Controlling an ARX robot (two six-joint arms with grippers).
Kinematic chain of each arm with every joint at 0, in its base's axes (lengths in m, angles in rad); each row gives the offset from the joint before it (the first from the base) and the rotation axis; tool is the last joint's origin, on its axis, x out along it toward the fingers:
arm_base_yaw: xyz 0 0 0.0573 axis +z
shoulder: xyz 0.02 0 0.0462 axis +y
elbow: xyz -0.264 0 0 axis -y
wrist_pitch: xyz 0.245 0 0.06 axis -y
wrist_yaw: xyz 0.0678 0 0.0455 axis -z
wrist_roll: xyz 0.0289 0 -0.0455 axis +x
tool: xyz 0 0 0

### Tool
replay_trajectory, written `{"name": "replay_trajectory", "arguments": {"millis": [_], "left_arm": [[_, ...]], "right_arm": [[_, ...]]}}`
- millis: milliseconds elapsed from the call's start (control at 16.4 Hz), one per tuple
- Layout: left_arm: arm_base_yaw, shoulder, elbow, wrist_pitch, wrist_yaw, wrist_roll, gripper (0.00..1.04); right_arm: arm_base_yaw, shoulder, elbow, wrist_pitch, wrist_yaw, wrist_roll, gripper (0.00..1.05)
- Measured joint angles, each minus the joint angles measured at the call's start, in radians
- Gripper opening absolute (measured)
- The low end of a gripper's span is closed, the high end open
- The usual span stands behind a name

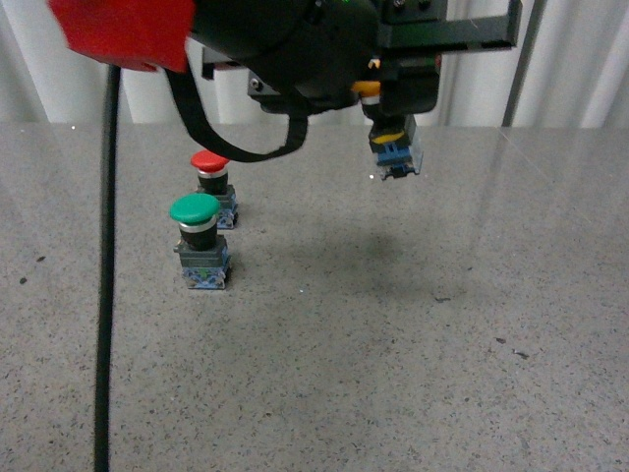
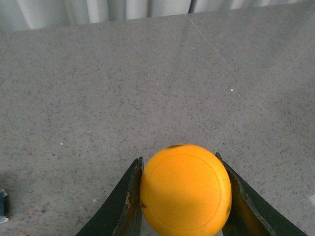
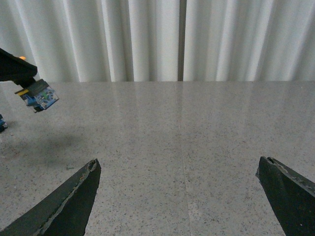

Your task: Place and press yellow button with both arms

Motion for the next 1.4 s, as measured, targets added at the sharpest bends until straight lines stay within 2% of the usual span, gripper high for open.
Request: {"name": "replay_trajectory", "arguments": {"millis": [305,550,611,916,1160,1405], "left_arm": [[-0.021,0.148,0.035,0.006,-0.016,-0.134,0.34],[-0.032,0.183,0.064,-0.028,-0.034,-0.120,0.34],[-0.042,0.289,0.175,-0.082,-0.087,-0.068,0.34],[-0.058,0.294,0.192,-0.106,-0.081,-0.023,0.34],[-0.065,0.294,0.192,-0.113,-0.080,-0.021,0.56],[-0.069,0.283,0.174,-0.089,-0.077,-0.017,0.90]], "right_arm": [[0.000,0.000,0.000,0.000,0.000,0.000,0.98],[0.000,0.000,0.000,0.000,0.000,0.000,0.98],[0.000,0.000,0.000,-0.001,0.000,0.000,0.98],[0.000,0.000,0.000,0.000,0.000,0.000,0.98],[0.000,0.000,0.000,0.000,0.000,0.000,0.98],[0.000,0.000,0.000,0.000,0.000,0.000,0.98]]}}
